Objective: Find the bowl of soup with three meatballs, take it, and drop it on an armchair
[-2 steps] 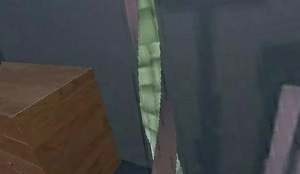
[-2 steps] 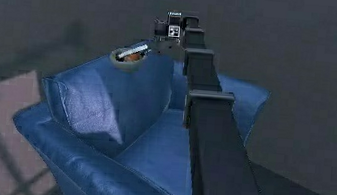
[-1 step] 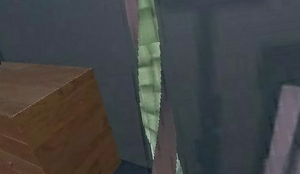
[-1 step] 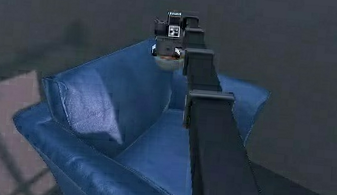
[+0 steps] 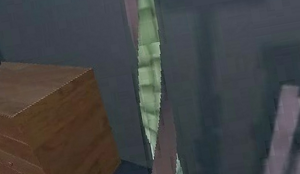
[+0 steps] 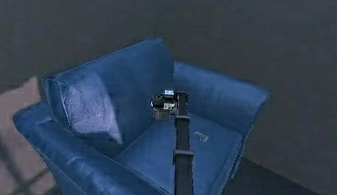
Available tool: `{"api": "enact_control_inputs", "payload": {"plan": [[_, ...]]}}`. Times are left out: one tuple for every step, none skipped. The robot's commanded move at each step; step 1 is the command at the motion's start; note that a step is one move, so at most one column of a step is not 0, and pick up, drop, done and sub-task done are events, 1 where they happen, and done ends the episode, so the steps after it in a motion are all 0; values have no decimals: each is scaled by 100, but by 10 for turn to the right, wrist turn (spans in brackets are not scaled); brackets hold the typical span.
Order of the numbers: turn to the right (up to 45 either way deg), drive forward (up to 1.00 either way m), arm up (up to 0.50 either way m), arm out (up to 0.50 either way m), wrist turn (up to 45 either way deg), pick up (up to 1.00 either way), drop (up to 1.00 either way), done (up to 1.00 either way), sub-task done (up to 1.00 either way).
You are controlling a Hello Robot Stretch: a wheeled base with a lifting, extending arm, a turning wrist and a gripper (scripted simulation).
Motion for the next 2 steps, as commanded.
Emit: {"api": "enact_control_inputs", "payload": {"plan": [[0, 0, -32, 0, 0, 0, 0, 0, 0], [0, 0, 0, 0, 0, 0, 100, 0, 0]]}}
